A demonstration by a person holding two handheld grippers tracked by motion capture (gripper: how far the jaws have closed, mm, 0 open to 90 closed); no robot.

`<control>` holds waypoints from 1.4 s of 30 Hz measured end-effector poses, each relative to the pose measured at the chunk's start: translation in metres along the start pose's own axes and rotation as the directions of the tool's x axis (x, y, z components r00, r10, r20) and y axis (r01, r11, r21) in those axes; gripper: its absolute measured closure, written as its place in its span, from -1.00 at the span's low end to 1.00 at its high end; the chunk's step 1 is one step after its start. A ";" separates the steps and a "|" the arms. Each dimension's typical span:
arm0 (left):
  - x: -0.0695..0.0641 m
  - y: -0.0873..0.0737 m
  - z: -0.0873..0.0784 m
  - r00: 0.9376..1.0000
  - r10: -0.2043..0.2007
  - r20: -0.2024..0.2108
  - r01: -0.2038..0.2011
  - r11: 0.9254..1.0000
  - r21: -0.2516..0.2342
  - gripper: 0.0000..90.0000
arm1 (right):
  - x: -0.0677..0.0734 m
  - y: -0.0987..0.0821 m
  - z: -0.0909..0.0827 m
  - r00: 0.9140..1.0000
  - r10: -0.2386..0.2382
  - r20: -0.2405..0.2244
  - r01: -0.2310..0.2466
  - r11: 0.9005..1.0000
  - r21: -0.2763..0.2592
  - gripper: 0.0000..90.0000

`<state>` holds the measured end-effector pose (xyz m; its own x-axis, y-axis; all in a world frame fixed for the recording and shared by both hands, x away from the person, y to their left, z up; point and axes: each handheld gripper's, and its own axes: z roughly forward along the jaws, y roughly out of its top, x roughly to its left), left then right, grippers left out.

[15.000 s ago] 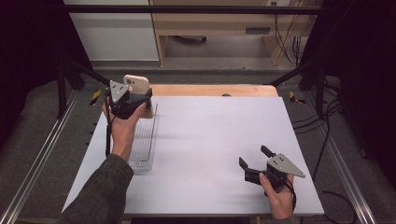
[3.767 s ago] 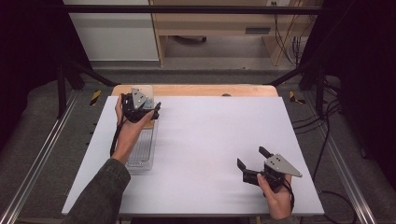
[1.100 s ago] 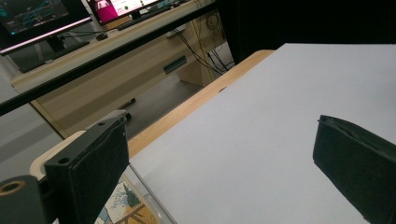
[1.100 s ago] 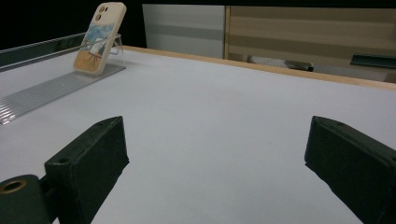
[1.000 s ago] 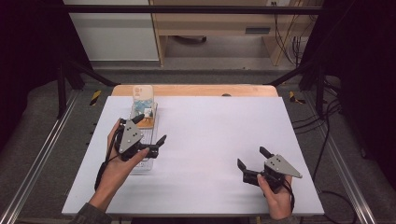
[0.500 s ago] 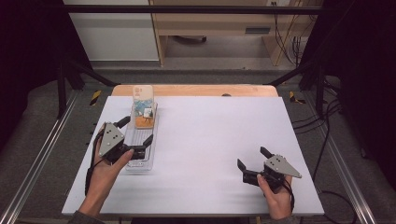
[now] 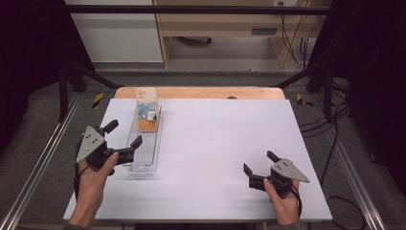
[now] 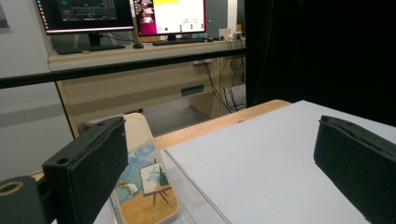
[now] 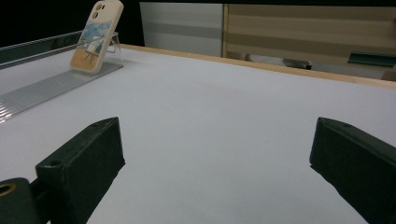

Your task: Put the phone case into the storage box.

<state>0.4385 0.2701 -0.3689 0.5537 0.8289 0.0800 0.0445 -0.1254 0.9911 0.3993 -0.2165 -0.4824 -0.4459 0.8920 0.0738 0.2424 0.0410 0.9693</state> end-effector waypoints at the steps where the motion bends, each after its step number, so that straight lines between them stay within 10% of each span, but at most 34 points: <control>1: 0.001 0.000 -0.002 1.000 -0.003 -0.003 0.003 1.000 -0.005 -0.94 | 0.000 0.000 0.000 1.000 0.000 0.000 0.000 1.000 0.000 -0.94; 42: 0.015 -0.055 -0.040 0.997 -0.060 -0.044 0.058 0.997 -0.045 -0.93 | -0.002 -0.001 -0.001 1.000 -0.013 0.011 0.013 1.000 0.007 -0.92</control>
<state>0.4105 0.3111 -0.4182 0.5127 0.8582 0.0248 0.0395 -0.0525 0.9978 0.3990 -0.2188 -0.4832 -0.4394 0.8963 0.0589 0.2426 0.0554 0.9685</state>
